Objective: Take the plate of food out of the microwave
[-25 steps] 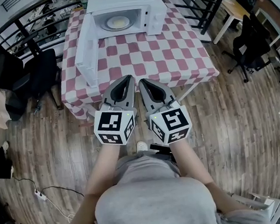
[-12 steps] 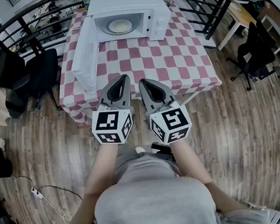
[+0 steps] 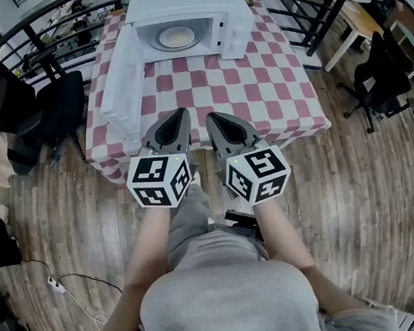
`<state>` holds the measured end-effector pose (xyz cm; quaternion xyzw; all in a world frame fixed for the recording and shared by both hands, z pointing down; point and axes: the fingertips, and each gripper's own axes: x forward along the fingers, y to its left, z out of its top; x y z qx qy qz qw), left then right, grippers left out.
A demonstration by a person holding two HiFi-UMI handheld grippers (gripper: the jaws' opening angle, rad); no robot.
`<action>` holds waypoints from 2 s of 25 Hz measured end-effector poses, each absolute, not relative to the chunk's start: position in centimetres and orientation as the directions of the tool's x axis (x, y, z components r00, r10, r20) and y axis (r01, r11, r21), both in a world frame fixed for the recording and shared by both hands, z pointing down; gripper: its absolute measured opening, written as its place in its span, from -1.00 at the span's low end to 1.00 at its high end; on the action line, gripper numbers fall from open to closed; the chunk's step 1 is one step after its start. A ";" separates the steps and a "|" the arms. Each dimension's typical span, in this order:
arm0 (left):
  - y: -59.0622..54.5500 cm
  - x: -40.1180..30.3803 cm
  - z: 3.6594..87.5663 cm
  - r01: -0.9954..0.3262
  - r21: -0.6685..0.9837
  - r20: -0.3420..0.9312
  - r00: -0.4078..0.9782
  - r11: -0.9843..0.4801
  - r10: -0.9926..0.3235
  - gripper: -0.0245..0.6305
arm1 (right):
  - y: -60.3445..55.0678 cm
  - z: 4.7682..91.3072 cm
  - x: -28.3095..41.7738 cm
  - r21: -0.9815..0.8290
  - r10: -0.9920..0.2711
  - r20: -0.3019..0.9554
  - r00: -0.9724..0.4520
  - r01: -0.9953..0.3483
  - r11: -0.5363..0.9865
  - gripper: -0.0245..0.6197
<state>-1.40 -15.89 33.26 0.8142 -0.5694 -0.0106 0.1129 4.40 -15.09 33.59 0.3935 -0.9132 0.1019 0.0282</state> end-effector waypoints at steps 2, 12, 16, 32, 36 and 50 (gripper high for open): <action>-16.6 -1.4 33.4 -0.922 0.203 0.119 0.358 -0.331 -0.926 -0.92 | -16.0 33.7 4.5 -0.171 -0.720 0.136 -0.681 -0.732 0.660 -0.84; -22.0 -1.8 34.5 -0.916 0.217 0.140 0.371 -0.337 -0.918 -0.92 | -21.2 35.7 2.6 -0.181 -0.684 0.225 -0.694 -0.720 0.670 -0.84; -24.7 -2.5 34.8 -0.913 0.250 0.141 0.365 -0.324 -0.920 -0.92 | -23.7 35.5 1.9 -0.173 -0.684 0.208 -0.700 -0.714 0.678 -0.84; -34.8 -5.2 36.6 -0.919 0.269 0.166 0.340 -0.290 -0.926 -0.92 | -35.2 37.6 0.7 -0.286 -0.739 0.248 -0.627 -0.776 0.562 -0.84; -36.6 -5.7 37.3 -0.917 0.278 0.177 0.342 -0.287 -0.923 -0.92 | -37.4 38.9 0.5 -0.347 -0.737 0.276 -0.617 -0.779 0.522 -0.80; -42.3 -8.1 38.6 -0.915 0.305 0.185 0.330 -0.265 -0.926 -0.92 | -43.5 41.6 -2.4 -0.432 -0.692 0.333 -0.641 -0.756 0.492 -0.01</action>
